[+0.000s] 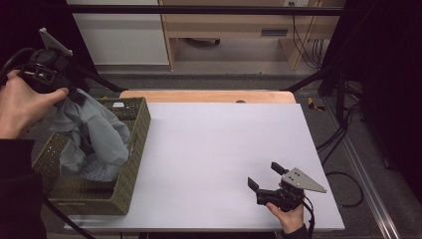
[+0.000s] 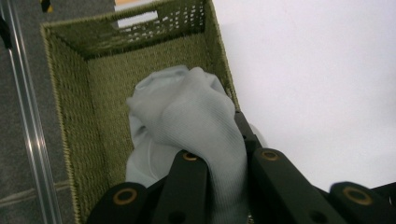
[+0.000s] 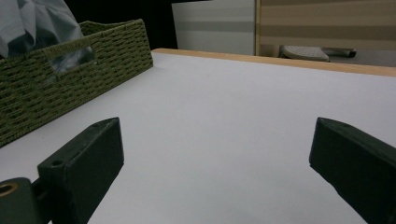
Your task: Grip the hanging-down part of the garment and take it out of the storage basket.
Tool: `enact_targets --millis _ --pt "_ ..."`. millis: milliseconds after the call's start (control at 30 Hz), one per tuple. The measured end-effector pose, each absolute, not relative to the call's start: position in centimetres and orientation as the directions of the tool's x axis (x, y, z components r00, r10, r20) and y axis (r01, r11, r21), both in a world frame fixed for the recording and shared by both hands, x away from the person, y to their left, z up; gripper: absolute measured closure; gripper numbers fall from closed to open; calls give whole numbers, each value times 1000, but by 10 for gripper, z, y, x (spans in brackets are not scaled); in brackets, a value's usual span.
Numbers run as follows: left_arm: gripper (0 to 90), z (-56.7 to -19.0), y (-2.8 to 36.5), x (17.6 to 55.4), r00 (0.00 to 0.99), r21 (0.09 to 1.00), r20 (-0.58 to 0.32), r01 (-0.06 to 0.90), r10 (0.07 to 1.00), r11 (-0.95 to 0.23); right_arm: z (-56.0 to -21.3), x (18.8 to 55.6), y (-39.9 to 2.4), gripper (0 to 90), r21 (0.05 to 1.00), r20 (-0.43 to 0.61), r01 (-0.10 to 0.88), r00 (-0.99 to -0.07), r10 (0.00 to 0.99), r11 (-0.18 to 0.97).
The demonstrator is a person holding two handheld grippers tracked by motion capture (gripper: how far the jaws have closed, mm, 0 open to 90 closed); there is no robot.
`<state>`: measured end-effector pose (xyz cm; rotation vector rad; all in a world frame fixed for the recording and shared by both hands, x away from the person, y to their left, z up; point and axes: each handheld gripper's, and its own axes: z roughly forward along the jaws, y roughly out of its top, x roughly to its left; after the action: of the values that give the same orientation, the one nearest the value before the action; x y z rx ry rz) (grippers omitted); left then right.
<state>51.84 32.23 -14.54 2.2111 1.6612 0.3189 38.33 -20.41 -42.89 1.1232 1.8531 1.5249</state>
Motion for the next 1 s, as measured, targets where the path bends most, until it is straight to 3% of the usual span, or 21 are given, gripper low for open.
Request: enact_targets --millis 633,1000 --pt "861 -101 312 510 299 476 -7 840 954 -260 -417 395 -174 34 963 127 263 -620 774 52" --pt "860 -93 301 510 312 478 7 833 950 -278 -399 412 -108 44 970 150 240 -733 663 46"
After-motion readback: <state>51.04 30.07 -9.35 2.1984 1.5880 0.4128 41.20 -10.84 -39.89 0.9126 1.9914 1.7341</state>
